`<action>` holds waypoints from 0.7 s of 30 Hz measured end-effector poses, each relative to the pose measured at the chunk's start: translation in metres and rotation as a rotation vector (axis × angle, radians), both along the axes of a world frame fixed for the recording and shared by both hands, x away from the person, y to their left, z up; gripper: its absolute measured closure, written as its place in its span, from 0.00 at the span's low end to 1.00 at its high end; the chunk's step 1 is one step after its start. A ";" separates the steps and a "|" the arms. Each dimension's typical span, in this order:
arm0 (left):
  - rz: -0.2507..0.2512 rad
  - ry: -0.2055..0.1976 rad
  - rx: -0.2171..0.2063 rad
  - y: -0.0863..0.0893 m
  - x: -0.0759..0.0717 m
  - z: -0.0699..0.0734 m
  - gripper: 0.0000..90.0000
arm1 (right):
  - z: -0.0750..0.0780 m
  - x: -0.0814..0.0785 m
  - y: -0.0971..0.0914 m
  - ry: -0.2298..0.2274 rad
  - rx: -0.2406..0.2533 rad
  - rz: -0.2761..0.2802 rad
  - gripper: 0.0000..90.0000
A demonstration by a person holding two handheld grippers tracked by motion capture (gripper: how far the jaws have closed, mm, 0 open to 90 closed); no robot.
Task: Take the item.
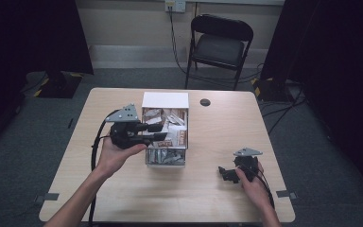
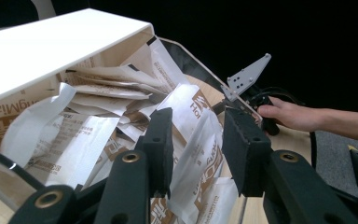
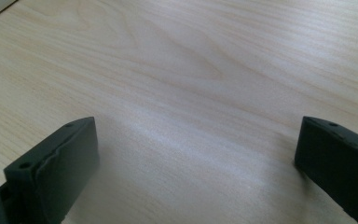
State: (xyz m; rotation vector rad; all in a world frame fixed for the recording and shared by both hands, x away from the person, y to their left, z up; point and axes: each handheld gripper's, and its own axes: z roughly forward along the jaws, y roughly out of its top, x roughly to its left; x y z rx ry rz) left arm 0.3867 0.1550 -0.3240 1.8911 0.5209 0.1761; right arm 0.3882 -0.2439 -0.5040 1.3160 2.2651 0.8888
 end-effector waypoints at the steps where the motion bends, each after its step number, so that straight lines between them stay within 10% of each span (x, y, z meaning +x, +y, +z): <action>1: -0.004 0.000 0.003 -0.001 0.001 -0.001 0.70 | 0.000 0.000 0.000 0.001 0.000 -0.001 0.00; 21: -0.052 0.010 0.079 -0.008 -0.003 -0.009 0.76 | 0.000 -0.001 0.000 0.002 0.000 -0.005 0.00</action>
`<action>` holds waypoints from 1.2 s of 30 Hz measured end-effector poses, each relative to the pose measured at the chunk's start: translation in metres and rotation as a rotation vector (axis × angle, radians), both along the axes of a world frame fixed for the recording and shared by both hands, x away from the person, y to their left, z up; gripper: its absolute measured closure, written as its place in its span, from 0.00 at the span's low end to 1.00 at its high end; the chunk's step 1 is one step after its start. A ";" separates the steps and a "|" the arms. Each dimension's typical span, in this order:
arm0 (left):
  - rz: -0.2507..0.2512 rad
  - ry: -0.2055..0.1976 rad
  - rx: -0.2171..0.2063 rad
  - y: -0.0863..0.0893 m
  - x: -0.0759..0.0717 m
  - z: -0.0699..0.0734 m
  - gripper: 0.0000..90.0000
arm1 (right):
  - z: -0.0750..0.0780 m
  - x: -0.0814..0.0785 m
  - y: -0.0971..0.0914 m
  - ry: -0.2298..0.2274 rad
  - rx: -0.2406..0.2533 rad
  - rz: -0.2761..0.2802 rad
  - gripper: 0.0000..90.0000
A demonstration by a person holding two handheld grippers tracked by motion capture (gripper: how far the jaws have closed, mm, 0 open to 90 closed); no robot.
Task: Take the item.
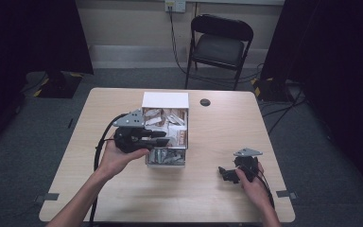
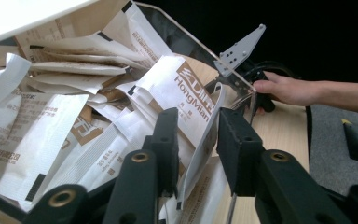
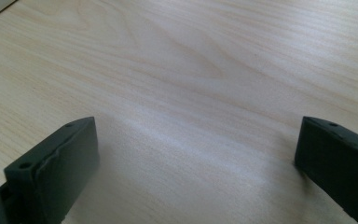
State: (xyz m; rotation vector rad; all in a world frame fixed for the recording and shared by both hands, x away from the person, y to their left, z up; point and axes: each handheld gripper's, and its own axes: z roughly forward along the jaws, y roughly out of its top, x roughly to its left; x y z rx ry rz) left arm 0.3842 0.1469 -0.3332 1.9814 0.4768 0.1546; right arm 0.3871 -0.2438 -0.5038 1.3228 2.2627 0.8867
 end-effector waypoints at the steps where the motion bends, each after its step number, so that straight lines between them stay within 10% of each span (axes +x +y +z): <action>1: 0.000 0.000 0.001 0.000 0.000 0.000 0.76 | 0.000 0.000 0.000 0.000 0.000 0.000 0.00; 9: -0.010 -0.016 0.052 -0.001 0.000 0.000 0.81 | 0.000 0.000 0.000 0.000 0.000 0.000 0.00; 36: -0.013 0.030 -0.070 0.006 0.003 0.002 0.96 | 0.000 0.000 0.000 -0.002 -0.001 -0.002 0.00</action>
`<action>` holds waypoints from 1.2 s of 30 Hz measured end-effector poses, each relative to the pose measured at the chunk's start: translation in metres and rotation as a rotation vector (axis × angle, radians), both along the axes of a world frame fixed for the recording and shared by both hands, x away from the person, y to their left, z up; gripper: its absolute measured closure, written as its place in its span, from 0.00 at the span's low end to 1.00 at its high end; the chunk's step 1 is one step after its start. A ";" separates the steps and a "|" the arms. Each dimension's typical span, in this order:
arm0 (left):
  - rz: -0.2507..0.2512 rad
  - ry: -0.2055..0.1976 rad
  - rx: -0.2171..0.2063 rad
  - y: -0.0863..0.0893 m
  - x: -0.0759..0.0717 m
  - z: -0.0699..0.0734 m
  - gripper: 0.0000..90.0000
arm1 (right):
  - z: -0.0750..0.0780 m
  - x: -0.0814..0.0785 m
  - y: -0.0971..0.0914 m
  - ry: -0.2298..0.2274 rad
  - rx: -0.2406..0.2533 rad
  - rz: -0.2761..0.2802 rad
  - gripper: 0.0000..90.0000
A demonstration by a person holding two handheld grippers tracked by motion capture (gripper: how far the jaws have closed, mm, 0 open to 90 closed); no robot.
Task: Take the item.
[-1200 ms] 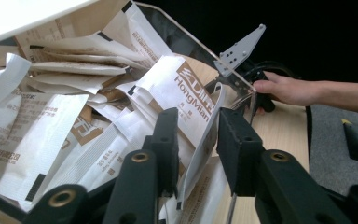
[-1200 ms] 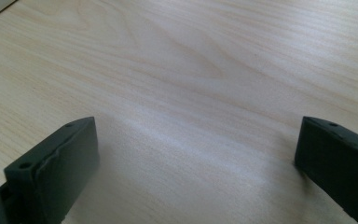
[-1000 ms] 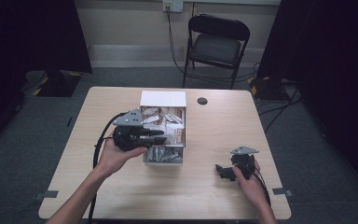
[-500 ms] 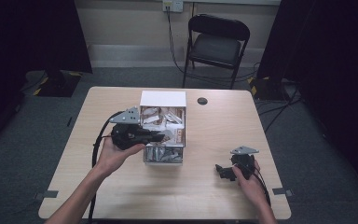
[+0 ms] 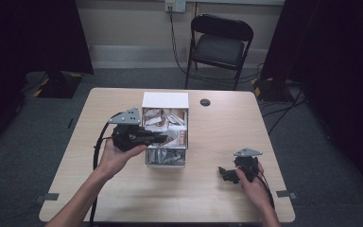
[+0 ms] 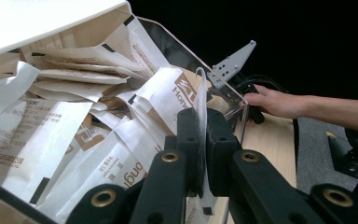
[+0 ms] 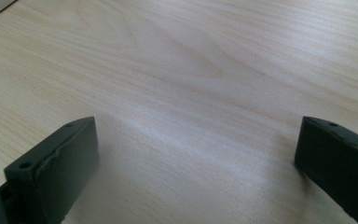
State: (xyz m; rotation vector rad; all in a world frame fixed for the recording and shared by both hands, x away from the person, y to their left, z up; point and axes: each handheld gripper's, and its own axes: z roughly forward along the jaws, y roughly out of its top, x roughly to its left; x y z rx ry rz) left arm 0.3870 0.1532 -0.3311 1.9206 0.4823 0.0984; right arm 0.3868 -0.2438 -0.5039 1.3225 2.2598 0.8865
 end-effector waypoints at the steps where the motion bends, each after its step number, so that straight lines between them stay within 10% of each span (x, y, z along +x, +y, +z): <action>1: 0.001 0.006 -0.008 0.000 0.000 0.000 0.96 | 0.000 0.000 0.000 0.000 0.000 0.000 0.00; 36: -0.006 -0.074 -0.083 0.018 -0.017 0.032 0.96 | 0.000 0.000 0.000 0.000 0.000 0.000 0.00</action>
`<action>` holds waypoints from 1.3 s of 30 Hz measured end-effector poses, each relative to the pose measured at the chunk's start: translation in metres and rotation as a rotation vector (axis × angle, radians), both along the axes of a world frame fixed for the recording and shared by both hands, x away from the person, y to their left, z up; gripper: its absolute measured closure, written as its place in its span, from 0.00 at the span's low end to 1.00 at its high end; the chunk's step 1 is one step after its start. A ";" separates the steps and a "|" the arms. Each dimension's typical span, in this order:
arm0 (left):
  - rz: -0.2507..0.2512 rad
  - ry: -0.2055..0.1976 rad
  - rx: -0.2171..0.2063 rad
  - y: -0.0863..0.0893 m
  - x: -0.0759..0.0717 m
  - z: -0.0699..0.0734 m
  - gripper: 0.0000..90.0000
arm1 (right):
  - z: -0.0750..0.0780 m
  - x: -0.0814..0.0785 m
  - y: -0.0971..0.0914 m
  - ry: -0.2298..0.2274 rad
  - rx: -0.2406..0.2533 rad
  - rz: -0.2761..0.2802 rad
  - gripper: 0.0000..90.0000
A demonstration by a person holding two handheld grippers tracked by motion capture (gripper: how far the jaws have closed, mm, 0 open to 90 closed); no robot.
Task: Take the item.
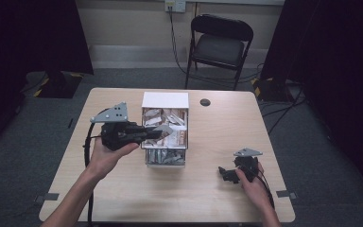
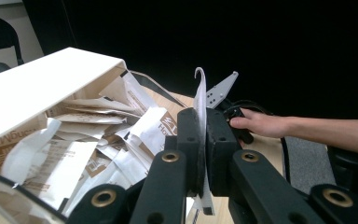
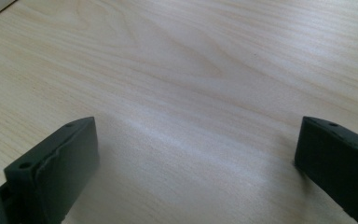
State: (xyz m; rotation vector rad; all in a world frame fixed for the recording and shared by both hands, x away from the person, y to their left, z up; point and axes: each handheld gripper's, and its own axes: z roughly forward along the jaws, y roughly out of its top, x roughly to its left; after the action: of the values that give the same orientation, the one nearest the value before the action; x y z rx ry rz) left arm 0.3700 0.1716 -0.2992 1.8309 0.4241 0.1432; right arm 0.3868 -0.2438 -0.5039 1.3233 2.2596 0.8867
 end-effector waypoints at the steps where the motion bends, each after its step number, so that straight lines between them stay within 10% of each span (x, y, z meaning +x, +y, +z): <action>1: 0.005 0.002 -0.005 0.002 0.000 0.001 0.96 | 0.000 0.000 0.000 0.000 0.000 0.000 0.00; 39: 0.110 -0.022 -0.010 0.056 -0.011 0.011 0.96 | 0.000 0.000 0.000 0.000 0.000 -0.001 0.00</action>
State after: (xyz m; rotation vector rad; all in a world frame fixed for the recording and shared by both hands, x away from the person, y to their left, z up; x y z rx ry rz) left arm 0.3590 0.2275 -0.2887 1.7946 0.5094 0.2358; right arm 0.3867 -0.2437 -0.5039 1.3248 2.2586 0.8862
